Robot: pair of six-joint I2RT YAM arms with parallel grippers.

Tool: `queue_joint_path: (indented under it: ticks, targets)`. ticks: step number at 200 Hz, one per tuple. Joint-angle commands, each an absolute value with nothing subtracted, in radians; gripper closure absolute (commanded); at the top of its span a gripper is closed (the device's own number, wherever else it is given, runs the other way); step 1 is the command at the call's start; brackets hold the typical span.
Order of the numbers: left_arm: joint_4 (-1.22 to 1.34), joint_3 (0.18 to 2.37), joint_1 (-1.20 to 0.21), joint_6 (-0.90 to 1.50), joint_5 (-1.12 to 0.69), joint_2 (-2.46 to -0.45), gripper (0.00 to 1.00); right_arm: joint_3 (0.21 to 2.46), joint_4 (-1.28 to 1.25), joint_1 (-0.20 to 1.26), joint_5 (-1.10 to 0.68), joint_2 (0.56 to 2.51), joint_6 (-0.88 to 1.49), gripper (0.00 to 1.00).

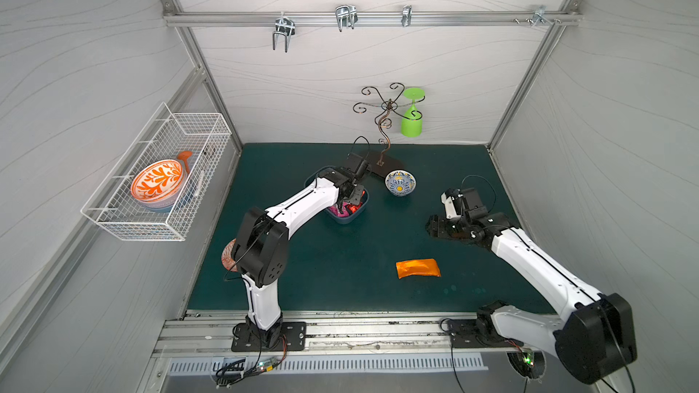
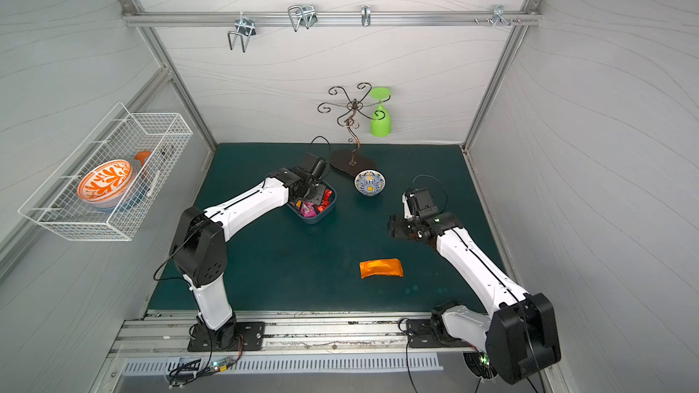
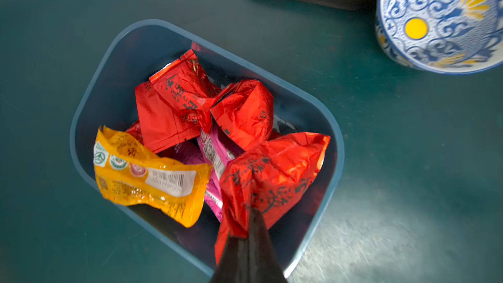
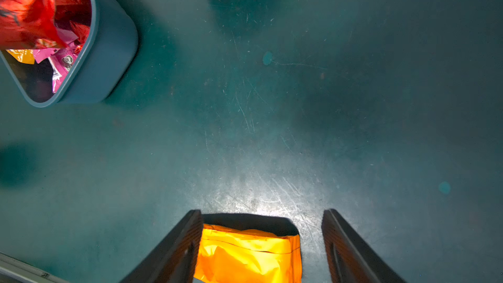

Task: Put the tea bags into the storage box
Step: Place the tea bag in the storage box.

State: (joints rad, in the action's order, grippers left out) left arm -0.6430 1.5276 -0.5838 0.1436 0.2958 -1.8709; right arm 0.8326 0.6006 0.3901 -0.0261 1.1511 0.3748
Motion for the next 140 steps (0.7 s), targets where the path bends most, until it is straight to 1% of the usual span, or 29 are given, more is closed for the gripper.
queue_joint_path:
  ticks: [1, 21, 50, 58, 73, 88, 103, 121, 127, 140]
  targets:
    - [-0.616, 1.589, -0.602, 0.114, 0.371, -1.925, 1.0, 0.843, 0.621, 0.385, -0.023, 1.154, 0.373, 0.26]
    - [-0.628, 1.6, -0.607, 0.119, 0.357, -1.956, 1.0, 0.844, 0.626, 0.384, -0.02, 1.145, 0.373, 0.26]
    - [-0.63, 1.599, -0.609, 0.135, 0.265, -1.964, 1.0, 0.836, 0.628, 0.384, -0.023, 1.146, 0.373, 0.26]
    - [-0.63, 1.601, -0.609, 0.143, 0.253, -1.963, 0.92, 0.834, 0.633, 0.385, -0.031, 1.15, 0.375, 0.26]
    - [-0.636, 1.605, -0.609, 0.159, 0.254, -1.951, 0.74, 0.826, 0.643, 0.385, -0.047, 1.152, 0.387, 0.26]
    - [-0.635, 1.603, -0.609, 0.18, 0.254, -1.927, 0.63, 0.808, 0.657, 0.384, -0.054, 1.142, 0.404, 0.25]
    - [-0.635, 1.594, -0.609, 0.194, 0.267, -1.893, 0.57, 0.792, 0.69, 0.384, -0.046, 1.124, 0.426, 0.25]
    - [-0.628, 1.575, -0.609, 0.207, 0.287, -1.844, 0.56, 0.773, 0.742, 0.385, -0.053, 1.101, 0.473, 0.26]
    - [-0.625, 1.567, -0.606, 0.211, 0.298, -1.825, 0.5, 0.767, 0.761, 0.384, -0.064, 1.096, 0.491, 0.26]
    - [-0.619, 1.544, -0.606, 0.22, 0.316, -1.78, 0.49, 0.751, 0.798, 0.385, -0.088, 1.089, 0.533, 0.27]
